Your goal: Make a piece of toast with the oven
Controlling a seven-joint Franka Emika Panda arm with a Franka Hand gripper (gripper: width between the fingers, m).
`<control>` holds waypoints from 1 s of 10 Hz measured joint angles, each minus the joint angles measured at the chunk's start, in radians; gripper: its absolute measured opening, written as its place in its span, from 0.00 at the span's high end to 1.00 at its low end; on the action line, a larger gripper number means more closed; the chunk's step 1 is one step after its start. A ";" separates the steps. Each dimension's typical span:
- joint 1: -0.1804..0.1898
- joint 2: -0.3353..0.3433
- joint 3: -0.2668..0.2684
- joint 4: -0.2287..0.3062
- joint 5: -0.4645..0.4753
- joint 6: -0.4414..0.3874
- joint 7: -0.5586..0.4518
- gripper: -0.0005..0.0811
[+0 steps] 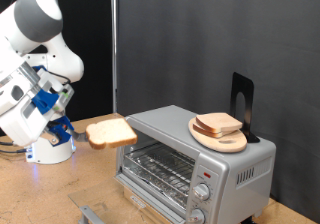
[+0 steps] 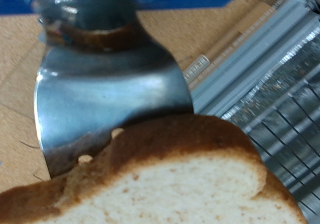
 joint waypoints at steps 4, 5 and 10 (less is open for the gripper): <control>0.003 0.068 0.006 -0.028 0.018 0.123 -0.040 0.40; 0.004 0.089 0.010 -0.029 0.033 0.146 -0.056 0.40; 0.007 0.158 0.043 -0.038 0.078 0.212 -0.120 0.40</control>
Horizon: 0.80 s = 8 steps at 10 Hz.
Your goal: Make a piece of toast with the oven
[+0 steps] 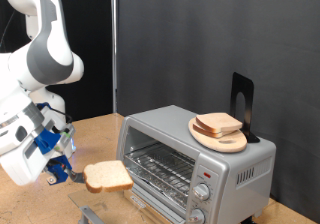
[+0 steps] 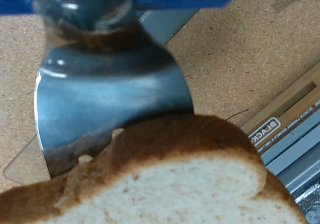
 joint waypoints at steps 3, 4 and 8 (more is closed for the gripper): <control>0.000 0.016 0.026 -0.008 0.032 0.031 -0.017 0.40; 0.000 0.017 0.031 -0.010 0.042 0.036 -0.027 0.40; 0.009 0.017 0.057 -0.025 0.024 0.055 0.028 0.40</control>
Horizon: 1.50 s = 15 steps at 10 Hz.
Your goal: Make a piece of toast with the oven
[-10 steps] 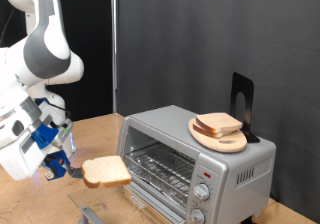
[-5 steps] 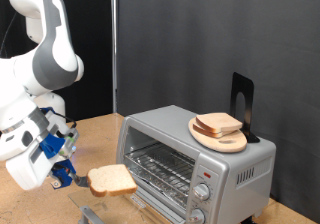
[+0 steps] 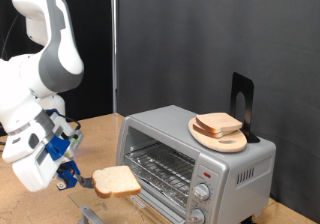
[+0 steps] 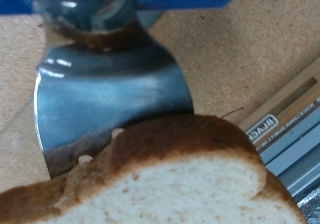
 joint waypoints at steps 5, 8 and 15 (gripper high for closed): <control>0.047 -0.029 0.077 -0.024 0.042 0.022 0.067 0.40; 0.059 -0.083 0.104 -0.073 0.042 0.031 0.065 0.40; 0.108 -0.194 0.217 -0.211 0.052 0.159 0.136 0.40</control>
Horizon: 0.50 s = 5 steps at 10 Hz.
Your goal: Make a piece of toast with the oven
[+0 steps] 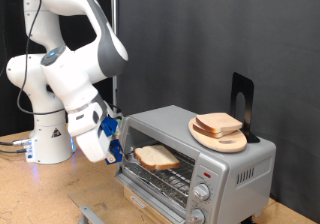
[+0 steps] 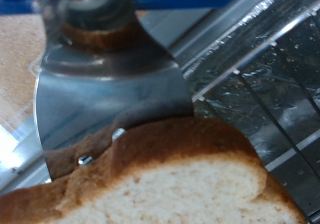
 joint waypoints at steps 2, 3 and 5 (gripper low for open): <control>0.009 -0.004 0.025 -0.017 0.002 0.029 0.026 0.40; 0.009 -0.004 0.034 -0.025 0.002 0.042 0.035 0.40; 0.009 -0.002 0.040 -0.041 -0.007 0.063 0.053 0.40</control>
